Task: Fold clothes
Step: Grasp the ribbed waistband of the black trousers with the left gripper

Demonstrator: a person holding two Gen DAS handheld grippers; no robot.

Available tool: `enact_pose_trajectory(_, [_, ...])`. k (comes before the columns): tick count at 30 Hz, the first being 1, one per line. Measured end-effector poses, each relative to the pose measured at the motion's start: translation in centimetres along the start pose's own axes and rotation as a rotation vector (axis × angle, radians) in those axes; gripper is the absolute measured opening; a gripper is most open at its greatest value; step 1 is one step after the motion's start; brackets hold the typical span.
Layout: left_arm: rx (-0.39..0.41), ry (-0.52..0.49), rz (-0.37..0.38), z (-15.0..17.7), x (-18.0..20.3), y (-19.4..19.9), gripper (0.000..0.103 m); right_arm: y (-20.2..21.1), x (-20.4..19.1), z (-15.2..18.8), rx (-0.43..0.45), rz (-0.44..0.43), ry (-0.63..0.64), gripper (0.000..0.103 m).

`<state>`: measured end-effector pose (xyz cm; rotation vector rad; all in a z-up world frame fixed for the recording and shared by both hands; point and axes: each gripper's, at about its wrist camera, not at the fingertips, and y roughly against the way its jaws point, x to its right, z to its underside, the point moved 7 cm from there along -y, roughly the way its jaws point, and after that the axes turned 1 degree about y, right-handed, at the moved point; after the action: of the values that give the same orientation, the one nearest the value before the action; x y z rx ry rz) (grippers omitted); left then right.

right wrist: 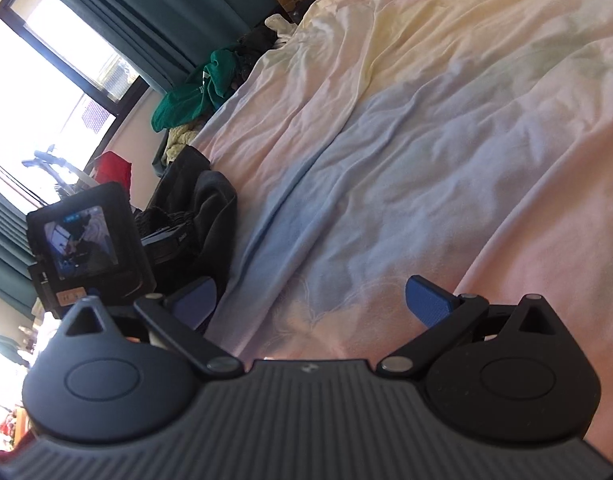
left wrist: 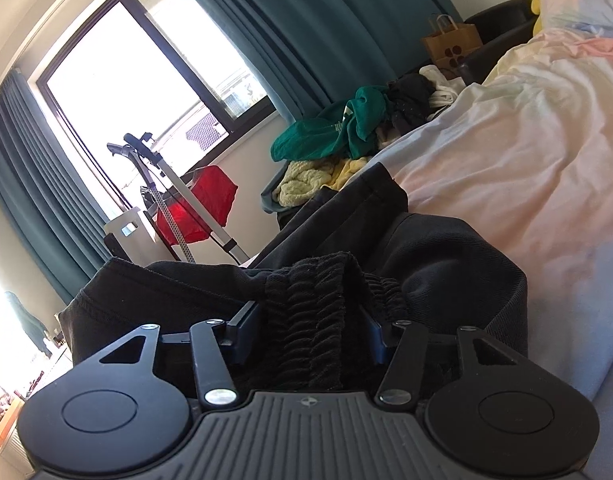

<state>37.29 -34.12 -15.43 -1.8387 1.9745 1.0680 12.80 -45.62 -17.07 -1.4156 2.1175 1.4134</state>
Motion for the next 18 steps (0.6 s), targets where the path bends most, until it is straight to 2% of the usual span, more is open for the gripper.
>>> enact_pose_trajectory(1, [0.000,-0.009,-0.002,0.2,-0.3,0.3,0.033,-0.1,-0.1,0.1,-0.008,-0.005,0.002,0.103])
enact_pose_trajectory(5, [0.036,-0.039,-0.020,0.7,-2.8,2.0,0.009,-1.1,-1.0,0.5,-0.026,-0.041,0.064,0.103])
enact_pose_trajectory(8, [0.103,0.079,-0.008,0.6,-7.7,5.4,0.008,-1.9,-1.6,1.2,-0.057,-0.057,0.088,0.103])
enact_pose_trajectory(10, [0.169,0.159,0.001,1.3,-11.5,8.7,0.008,-1.9,-2.7,1.7,-0.073,-0.098,0.126,0.103])
enact_pose_trajectory(13, [0.240,0.229,-0.010,3.6,-16.9,14.1,0.008,-0.9,-4.8,1.9,-0.030,-0.153,0.209,0.103])
enact_pose_trajectory(18, [0.228,0.431,-0.035,9.6,-26.5,21.4,0.008,2.0,-8.0,2.7,0.041,-0.252,0.328,0.103])
